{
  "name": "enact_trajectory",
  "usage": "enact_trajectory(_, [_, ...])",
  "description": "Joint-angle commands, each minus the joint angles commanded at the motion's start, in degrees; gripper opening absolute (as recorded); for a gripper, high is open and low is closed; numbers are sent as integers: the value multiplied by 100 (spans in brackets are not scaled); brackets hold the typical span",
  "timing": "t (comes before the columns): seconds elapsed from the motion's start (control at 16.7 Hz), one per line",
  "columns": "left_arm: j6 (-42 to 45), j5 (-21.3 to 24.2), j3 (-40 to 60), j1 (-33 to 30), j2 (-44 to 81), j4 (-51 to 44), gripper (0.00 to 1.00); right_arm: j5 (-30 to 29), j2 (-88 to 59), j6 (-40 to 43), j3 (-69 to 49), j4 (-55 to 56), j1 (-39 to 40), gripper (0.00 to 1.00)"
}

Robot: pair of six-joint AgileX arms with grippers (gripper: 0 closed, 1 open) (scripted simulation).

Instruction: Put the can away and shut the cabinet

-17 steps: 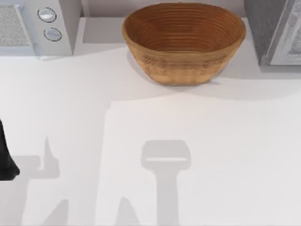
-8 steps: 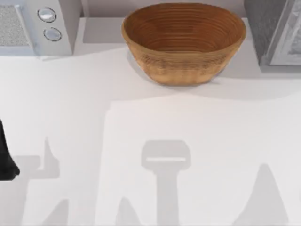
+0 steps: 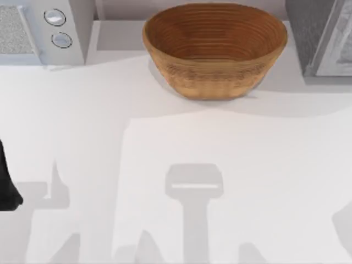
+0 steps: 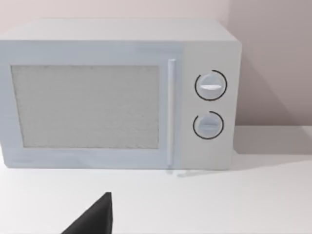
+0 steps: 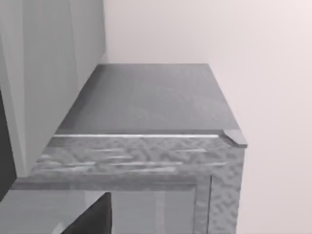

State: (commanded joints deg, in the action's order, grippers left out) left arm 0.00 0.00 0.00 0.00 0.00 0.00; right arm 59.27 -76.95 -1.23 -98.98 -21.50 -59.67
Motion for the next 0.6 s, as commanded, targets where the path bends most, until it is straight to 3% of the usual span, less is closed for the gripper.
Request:
enact_trajectory(0.42, [0, 0, 0, 0, 0, 0, 100, -1, 11, 0, -88, -67, -13, 100])
enact_trajectory(0.6, [0, 0, 0, 0, 0, 0, 100, -339, 9, -7, -111, -80, 334, 100])
